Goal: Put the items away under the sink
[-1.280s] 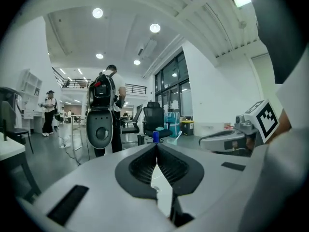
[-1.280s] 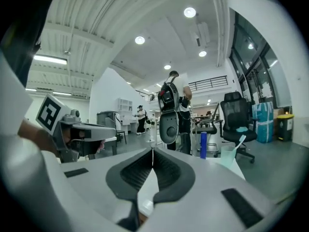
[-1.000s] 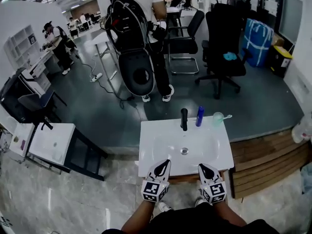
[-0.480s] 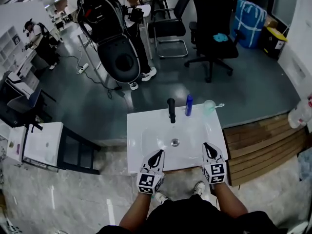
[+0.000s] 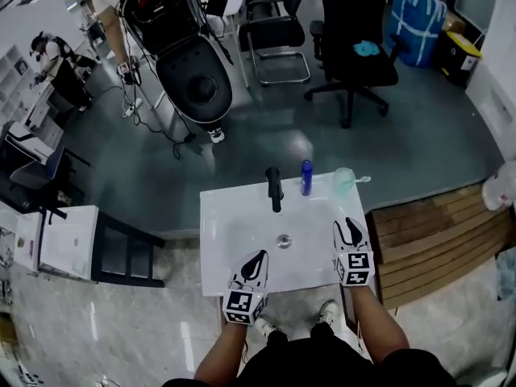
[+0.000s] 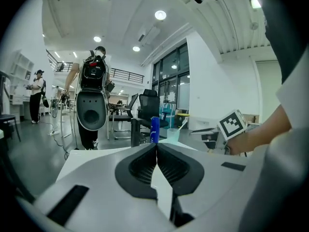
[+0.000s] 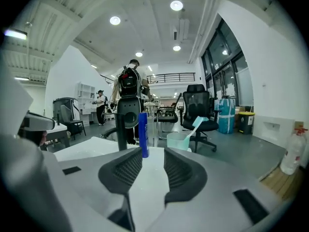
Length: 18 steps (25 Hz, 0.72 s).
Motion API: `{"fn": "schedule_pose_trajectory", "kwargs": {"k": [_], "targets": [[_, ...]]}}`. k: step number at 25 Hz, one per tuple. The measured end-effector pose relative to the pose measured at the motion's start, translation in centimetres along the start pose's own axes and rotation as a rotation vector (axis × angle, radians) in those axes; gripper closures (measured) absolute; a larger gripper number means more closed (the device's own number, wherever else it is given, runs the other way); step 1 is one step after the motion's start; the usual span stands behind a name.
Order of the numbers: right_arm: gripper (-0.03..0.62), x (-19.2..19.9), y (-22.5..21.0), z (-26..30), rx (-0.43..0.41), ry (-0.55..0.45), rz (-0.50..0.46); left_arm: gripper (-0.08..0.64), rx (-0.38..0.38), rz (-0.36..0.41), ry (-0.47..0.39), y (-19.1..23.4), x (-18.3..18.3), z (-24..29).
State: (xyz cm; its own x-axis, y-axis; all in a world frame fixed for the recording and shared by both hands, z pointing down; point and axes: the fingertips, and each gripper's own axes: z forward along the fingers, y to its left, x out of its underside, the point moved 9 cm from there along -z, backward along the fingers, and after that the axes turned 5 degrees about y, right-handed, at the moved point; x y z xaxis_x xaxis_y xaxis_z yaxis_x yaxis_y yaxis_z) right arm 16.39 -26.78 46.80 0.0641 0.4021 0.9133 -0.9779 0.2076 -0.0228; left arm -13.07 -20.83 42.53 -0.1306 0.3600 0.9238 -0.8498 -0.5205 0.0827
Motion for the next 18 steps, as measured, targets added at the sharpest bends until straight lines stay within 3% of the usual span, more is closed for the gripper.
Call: {"fn": "schedule_pose_trajectory", "kwargs": {"k": [3, 8, 13, 18], "targets": [[0.381, 0.4, -1.4, 1.9, 0.027, 0.028, 0.039, 0.538, 0.001, 0.01, 0.027, 0.1, 0.5, 0.7], [0.27, 0.5, -3.6, 6.6, 0.037, 0.059, 0.024, 0.538, -0.015, 0.042, 0.043, 0.3, 0.4, 2.2], [0.206, 0.7, -5.5, 11.2, 0.041, 0.088, 0.08, 0.538, -0.029, 0.037, 0.075, 0.5, 0.6, 2.1], [0.178, 1.0, -7.0, 13.4, 0.05, 0.105, 0.058, 0.538, -0.04, 0.026, 0.117, 0.2, 2.2, 1.6]]}}
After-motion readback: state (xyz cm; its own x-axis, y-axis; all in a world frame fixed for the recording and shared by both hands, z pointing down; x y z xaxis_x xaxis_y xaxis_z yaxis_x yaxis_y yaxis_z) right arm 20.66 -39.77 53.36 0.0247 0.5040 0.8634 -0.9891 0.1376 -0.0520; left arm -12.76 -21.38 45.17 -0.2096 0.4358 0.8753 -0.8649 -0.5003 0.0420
